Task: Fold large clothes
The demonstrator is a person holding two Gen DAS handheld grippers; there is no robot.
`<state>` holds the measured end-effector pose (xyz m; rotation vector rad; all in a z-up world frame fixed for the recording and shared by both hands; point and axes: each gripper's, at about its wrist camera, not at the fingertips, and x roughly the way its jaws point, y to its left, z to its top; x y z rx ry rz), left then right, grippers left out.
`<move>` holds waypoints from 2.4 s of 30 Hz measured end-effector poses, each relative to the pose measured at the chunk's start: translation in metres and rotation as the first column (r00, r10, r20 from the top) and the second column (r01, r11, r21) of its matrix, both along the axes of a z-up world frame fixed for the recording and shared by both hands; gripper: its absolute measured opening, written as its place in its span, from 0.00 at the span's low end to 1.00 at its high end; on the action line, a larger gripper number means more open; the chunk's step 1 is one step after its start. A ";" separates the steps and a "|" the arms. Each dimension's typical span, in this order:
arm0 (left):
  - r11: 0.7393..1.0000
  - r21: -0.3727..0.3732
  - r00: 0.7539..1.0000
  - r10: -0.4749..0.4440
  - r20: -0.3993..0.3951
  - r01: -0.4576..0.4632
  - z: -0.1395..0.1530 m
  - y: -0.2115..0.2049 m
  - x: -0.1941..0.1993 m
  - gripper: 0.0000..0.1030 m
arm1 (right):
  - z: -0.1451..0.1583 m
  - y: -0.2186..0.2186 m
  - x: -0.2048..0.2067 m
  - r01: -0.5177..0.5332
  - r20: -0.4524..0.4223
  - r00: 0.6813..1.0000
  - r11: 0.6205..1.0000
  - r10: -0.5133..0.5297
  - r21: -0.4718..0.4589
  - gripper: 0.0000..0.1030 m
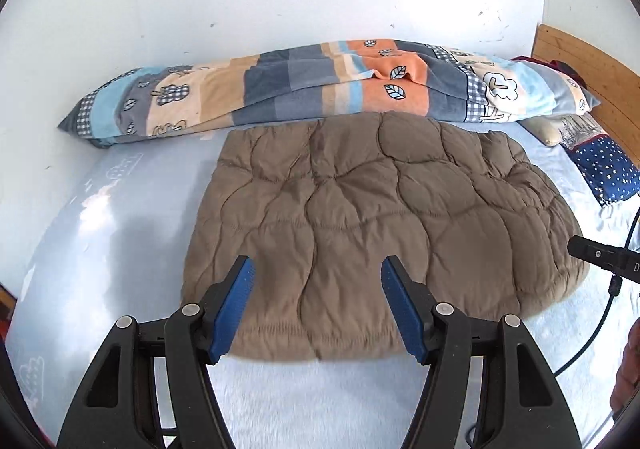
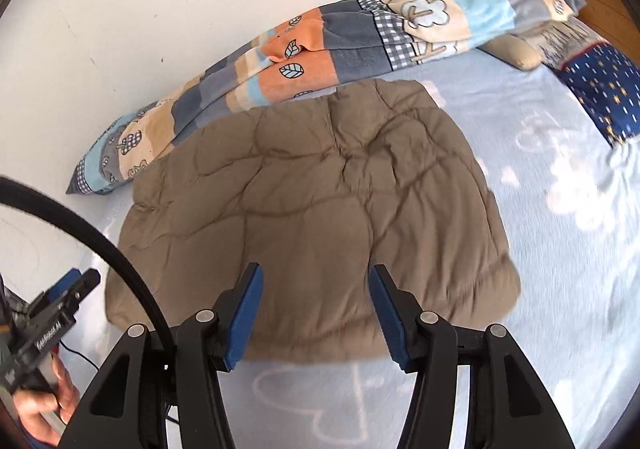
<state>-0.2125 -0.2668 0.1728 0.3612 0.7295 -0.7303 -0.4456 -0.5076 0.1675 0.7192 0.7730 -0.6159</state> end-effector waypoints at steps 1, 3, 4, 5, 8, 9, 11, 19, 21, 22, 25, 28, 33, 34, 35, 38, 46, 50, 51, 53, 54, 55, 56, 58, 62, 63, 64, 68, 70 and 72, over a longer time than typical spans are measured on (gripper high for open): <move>1.000 -0.007 1.000 0.013 0.001 -0.013 0.000 0.006 -0.006 0.64 | 0.001 0.006 0.000 0.005 0.006 1.000 1.000 -0.006 0.013 0.58; 0.999 -0.016 0.999 0.037 -0.006 -0.037 -0.005 0.016 -0.013 0.64 | 0.002 0.019 -0.007 0.017 0.034 0.999 0.999 -0.019 0.033 0.59; 0.999 -0.012 0.999 0.046 -0.002 -0.046 -0.008 0.018 -0.014 0.64 | 0.002 0.023 -0.007 0.018 0.040 0.999 0.999 -0.019 0.036 0.60; 0.999 -0.003 0.999 0.052 0.004 -0.052 -0.013 0.018 -0.014 0.64 | 0.003 0.027 -0.006 0.014 0.040 0.999 0.999 -0.015 0.030 0.60; 0.997 0.019 0.997 0.074 -0.007 -0.073 -0.029 0.019 -0.006 0.64 | 0.001 0.030 0.004 -0.007 0.021 1.000 1.000 0.007 -0.021 0.60; 0.997 0.022 0.997 0.078 -0.020 -0.078 -0.034 0.022 -0.003 0.64 | -0.003 0.031 0.005 -0.010 0.015 1.000 1.000 0.010 -0.030 0.60; 0.995 0.030 0.994 0.096 -0.047 -0.095 -0.042 0.019 0.008 0.64 | -0.009 0.028 0.014 -0.018 0.002 1.000 0.999 0.018 -0.030 0.60; 0.992 0.074 0.994 0.103 -0.040 -0.100 -0.063 0.002 0.030 0.64 | -0.032 0.023 0.048 -0.071 -0.075 0.995 0.995 0.066 -0.071 0.61; 0.992 0.078 0.993 0.106 -0.044 -0.102 -0.068 -0.002 0.033 0.64 | -0.041 0.023 0.053 -0.084 -0.106 0.991 0.994 0.076 -0.075 0.63; 0.991 0.079 0.993 0.109 -0.042 -0.105 -0.070 -0.004 0.033 0.65 | -0.044 0.023 0.055 -0.090 -0.120 0.990 0.992 0.079 -0.088 0.65; 0.990 0.087 0.993 0.111 -0.034 -0.108 -0.075 -0.009 0.036 0.67 | -0.050 0.024 0.059 -0.104 -0.154 0.984 0.988 0.086 -0.115 0.70; 0.989 0.101 0.993 0.109 -0.032 -0.105 -0.080 -0.011 0.037 0.68 | -0.057 0.021 0.061 -0.111 -0.180 0.980 0.988 0.090 -0.110 0.73; 0.987 0.128 0.995 0.101 -0.010 -0.099 -0.084 -0.014 0.034 0.69 | -0.066 0.018 0.064 -0.112 -0.200 0.975 0.989 0.091 -0.096 0.76; 0.987 0.129 0.995 0.100 -0.010 -0.098 -0.084 -0.014 0.034 0.69 | -0.067 0.018 0.065 -0.113 -0.204 0.975 0.989 0.092 -0.098 0.76; 0.987 0.129 0.995 0.102 -0.011 -0.099 -0.084 -0.013 0.034 0.69 | -0.068 0.018 0.065 -0.114 -0.206 0.974 0.989 0.092 -0.099 0.76; 0.986 0.134 0.995 0.102 -0.006 -0.101 -0.085 -0.015 0.035 0.69 | -0.069 0.017 0.065 -0.114 -0.207 0.974 0.989 0.093 -0.095 0.77; 0.984 0.146 0.995 0.101 0.003 -0.101 -0.087 -0.017 0.034 0.69 | -0.071 0.016 0.068 -0.117 -0.211 0.973 0.990 0.099 -0.076 0.78; 0.983 0.154 0.995 0.099 0.008 -0.100 -0.089 -0.018 0.034 0.69 | -0.073 0.013 0.069 -0.120 -0.215 0.971 0.991 0.104 -0.065 0.78; 0.983 0.155 0.995 0.099 0.009 -0.099 -0.089 -0.018 0.034 0.70 | -0.073 0.013 0.069 -0.120 -0.216 0.971 0.991 0.104 -0.062 0.79; 0.982 0.159 0.995 0.098 0.008 -0.098 -0.090 -0.018 0.035 0.70 | -0.074 0.013 0.070 -0.119 -0.217 0.971 0.991 0.104 -0.057 0.79; 0.982 0.161 0.995 0.098 0.008 -0.098 -0.090 -0.019 0.035 0.70 | -0.075 0.013 0.070 -0.120 -0.218 0.970 0.991 0.105 -0.054 0.79; 0.982 0.163 0.995 0.097 0.006 -0.097 -0.091 -0.019 0.035 0.71 | -0.075 0.012 0.070 -0.118 -0.217 0.970 0.992 0.105 -0.050 0.79; 0.982 0.164 0.995 0.098 0.003 -0.097 -0.091 -0.019 0.036 0.71 | -0.076 0.012 0.070 -0.119 -0.216 0.971 0.992 0.106 -0.047 0.79; 0.982 0.166 0.995 0.097 -0.007 -0.094 -0.091 -0.019 0.038 0.72 | -0.076 0.012 0.070 -0.120 -0.215 0.971 0.992 0.108 -0.043 0.80; 0.988 0.132 0.993 0.092 -0.067 -0.083 -0.084 -0.013 0.048 0.72 | -0.071 0.008 0.066 -0.118 -0.189 0.975 0.993 0.115 -0.009 0.84; 0.990 0.113 0.992 0.093 -0.086 -0.083 -0.081 -0.010 0.052 0.72 | -0.067 0.007 0.064 -0.115 -0.177 0.978 0.993 0.113 -0.001 0.84; 0.992 0.091 0.990 0.097 -0.101 -0.088 -0.076 -0.006 0.056 0.72 | -0.062 0.005 0.061 -0.113 -0.158 0.981 0.993 0.114 0.012 0.84; 0.988 0.008 0.981 0.151 -0.118 -0.151 -0.059 0.011 0.074 0.72 | -0.036 -0.011 0.039 -0.073 0.002 0.997 0.996 0.073 0.059 0.84; 0.982 -0.022 0.975 0.183 -0.127 -0.187 -0.054 0.020 0.086 0.72 | -0.024 -0.026 0.022 -0.027 0.069 0.997 0.998 0.023 0.059 0.84; 0.976 -0.022 0.967 0.214 -0.142 -0.219 -0.055 0.027 0.100 0.72 | -0.019 -0.039 0.007 0.033 0.079 0.996 0.999 -0.036 0.042 0.83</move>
